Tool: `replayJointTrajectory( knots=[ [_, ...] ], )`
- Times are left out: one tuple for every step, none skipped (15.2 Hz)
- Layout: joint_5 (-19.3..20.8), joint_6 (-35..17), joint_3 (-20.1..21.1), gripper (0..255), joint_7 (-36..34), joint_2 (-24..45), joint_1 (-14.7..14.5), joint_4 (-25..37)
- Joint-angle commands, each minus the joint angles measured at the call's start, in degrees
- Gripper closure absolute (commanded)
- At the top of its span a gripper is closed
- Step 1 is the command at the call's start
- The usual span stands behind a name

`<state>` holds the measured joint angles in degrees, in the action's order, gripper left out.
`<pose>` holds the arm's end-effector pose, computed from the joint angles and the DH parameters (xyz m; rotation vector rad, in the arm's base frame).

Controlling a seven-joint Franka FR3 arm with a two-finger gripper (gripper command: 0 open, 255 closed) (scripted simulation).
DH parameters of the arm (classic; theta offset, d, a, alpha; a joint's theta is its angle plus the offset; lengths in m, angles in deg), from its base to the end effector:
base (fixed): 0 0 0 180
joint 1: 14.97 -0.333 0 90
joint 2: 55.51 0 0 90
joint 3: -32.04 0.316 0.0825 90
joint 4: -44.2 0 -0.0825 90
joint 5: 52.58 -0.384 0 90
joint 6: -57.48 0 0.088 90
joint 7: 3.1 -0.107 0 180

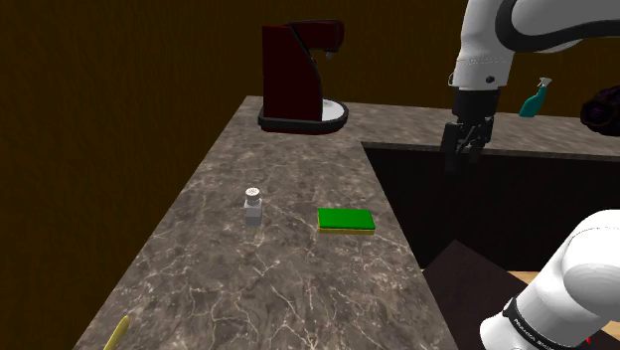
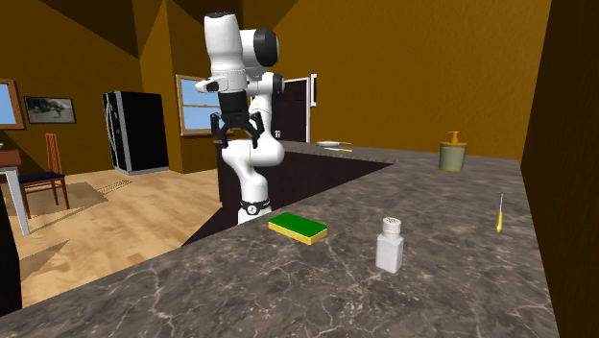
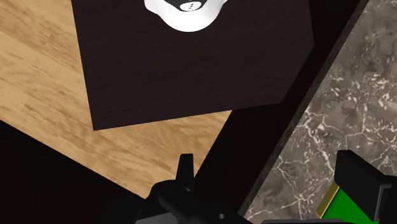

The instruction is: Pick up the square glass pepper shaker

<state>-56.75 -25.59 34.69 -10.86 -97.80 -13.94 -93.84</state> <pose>0.3010 0.0199 0.5420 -3.0913 0.1887 0.3487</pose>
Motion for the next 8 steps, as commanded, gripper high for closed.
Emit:
replayJointTrajectory(
  knots=[
    [0.0, 0.0, 0.0, 0, 0.0, 0.0, 0.0, 0.0],
    [-0.7, -1.2, 1.0, 0, -0.8, 1.4, -0.4, 0.4],
    [-1.4, -2.5, 2.0, 0, -1.6, 2.8, -0.9, 0.9],
    [-2.0, -3.7, 2.9, 0, -2.4, 4.3, -1.3, 1.4],
    [-2.5, -4.8, 3.9, 0, -3.2, 5.9, -1.7, 2.0],
    [-3.0, -6.0, 4.9, 0, -4.0, 7.4, -2.0, 2.7],
    [-3.5, -7.1, 5.8, 0, -4.8, 9.0, -2.4, 3.4],
    [-3.8, -8.2, 6.7, 0, -5.6, 10.7, -2.7, 4.2]
  ],
)
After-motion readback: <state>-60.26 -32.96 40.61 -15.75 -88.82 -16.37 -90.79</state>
